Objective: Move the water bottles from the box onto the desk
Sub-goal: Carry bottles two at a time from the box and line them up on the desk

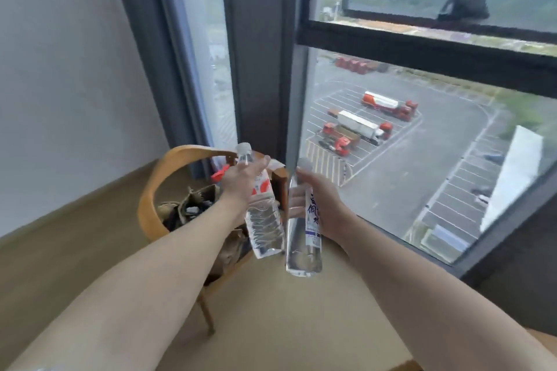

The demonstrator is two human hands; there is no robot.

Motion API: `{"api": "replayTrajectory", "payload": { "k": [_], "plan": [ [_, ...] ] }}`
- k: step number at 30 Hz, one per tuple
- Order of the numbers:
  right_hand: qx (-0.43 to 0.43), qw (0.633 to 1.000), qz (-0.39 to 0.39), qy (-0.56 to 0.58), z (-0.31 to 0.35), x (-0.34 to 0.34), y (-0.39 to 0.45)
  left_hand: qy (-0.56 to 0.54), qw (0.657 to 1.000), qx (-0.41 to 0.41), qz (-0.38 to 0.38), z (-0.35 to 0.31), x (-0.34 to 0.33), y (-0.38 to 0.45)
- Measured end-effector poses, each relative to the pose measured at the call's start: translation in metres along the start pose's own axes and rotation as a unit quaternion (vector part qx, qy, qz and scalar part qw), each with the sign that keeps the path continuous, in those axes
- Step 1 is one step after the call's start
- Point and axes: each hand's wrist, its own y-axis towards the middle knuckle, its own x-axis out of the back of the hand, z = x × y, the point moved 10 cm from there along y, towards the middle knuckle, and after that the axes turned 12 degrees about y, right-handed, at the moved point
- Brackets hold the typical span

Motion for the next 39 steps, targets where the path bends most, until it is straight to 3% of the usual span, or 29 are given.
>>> {"api": "replayTrajectory", "payload": {
  "k": [8, 13, 21, 31, 39],
  "plan": [
    [-0.058, 0.982, 0.128, -0.128, -0.114, -0.21, 0.071, 0.02, 0.985, 0.035, -0.171, 0.02, 0.244, 0.004],
    [-0.086, 0.96, 0.214, -0.16, -0.2, -0.349, 0.102, 0.037, 0.951, 0.05, -0.302, 0.033, 0.397, -0.001],
    [-0.203, 0.906, 0.34, -0.149, -0.333, -0.571, 0.126, 0.006, 0.897, 0.109, -0.429, 0.042, 0.613, -0.02],
    [-0.275, 0.806, 0.477, -0.216, -0.479, -0.772, 0.063, -0.058, 0.805, 0.157, -0.569, 0.077, 0.804, -0.114],
    [-0.28, 0.77, 0.524, -0.233, -0.597, -0.91, 0.005, -0.075, 0.767, 0.156, -0.618, 0.112, 0.966, -0.165]
  ]
}}
